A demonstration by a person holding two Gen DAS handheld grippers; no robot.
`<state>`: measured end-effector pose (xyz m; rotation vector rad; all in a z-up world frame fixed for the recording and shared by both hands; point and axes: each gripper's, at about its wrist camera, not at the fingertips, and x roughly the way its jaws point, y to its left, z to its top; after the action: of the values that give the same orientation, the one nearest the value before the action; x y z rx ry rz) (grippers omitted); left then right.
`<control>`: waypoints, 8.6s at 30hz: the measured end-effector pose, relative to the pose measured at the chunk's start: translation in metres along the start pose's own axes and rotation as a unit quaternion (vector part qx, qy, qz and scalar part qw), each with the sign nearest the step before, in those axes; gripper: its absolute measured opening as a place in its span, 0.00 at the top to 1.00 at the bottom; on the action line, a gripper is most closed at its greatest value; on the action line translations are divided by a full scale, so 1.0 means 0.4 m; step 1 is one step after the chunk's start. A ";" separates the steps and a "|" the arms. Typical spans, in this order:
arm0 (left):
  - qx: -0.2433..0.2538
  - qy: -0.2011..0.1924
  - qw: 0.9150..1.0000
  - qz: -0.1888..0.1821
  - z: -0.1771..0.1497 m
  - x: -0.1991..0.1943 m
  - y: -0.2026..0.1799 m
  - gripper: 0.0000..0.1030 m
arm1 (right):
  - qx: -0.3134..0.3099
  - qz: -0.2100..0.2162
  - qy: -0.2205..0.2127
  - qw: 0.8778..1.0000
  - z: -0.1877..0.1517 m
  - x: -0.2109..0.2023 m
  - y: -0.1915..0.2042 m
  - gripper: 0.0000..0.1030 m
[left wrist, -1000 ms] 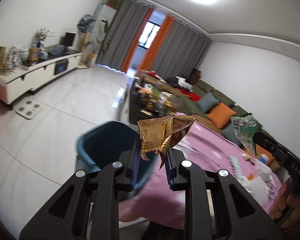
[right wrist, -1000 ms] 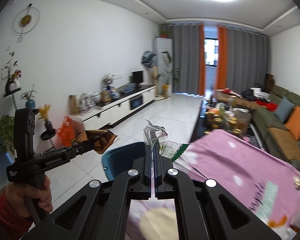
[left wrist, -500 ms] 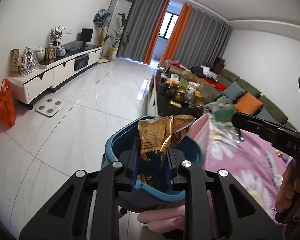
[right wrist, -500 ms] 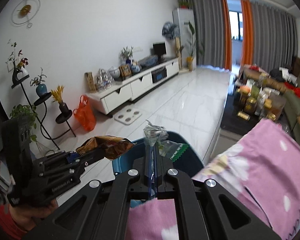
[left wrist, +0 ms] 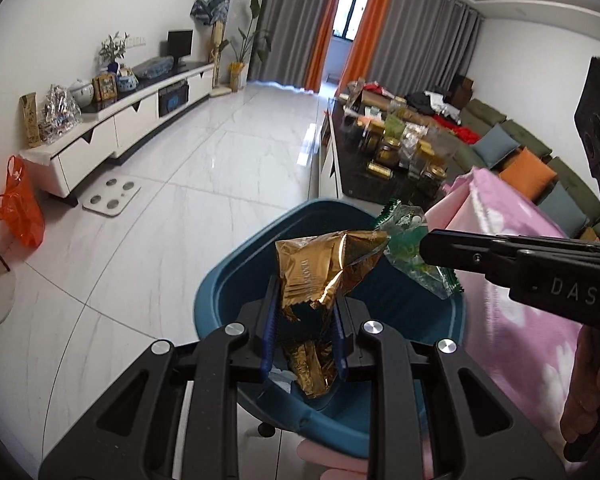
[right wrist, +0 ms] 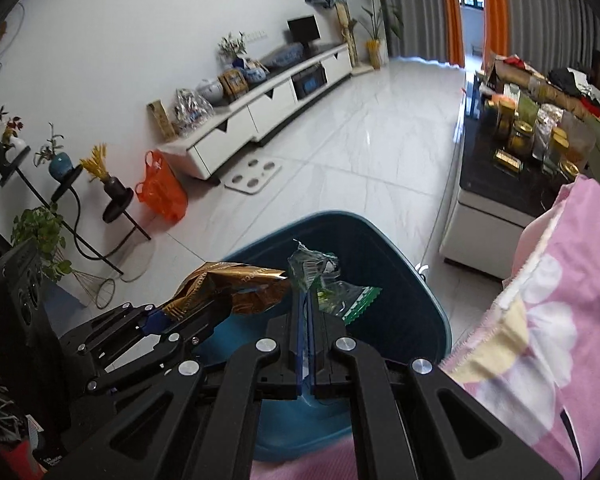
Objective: Collect trash
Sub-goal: 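Open both tools to drop the packet and wrapper into the bin, then withdraw both open tools from the bin back over the table, then grasp the white foam mesh sheet with the left tool while the right grasps the green snack packet, then carry the foam mesh and green packet in both tools over the teal bin, then open both tools to drop the foam mesh and green packet into the bin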
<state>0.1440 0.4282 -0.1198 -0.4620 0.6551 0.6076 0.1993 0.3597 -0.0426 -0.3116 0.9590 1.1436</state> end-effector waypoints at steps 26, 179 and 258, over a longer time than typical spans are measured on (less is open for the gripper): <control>0.024 0.035 0.998 0.036 0.013 0.155 -0.053 0.37 | 0.041 -0.026 0.056 0.997 0.023 0.079 -0.075 0.74; 0.191 -0.105 0.914 -0.343 -0.422 -0.515 -0.727 0.89 | 0.255 -0.344 -0.256 0.867 -0.891 -0.940 -0.402 0.67; 0.079 -0.029 0.996 0.011 -0.124 0.024 -0.102 0.88 | -0.056 -0.077 0.001 0.995 -0.002 -0.002 -0.032 0.67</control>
<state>0.1556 0.3736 -0.1529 -0.2891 0.6484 0.5822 0.2099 0.3533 -0.0455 -0.4683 0.8588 1.0576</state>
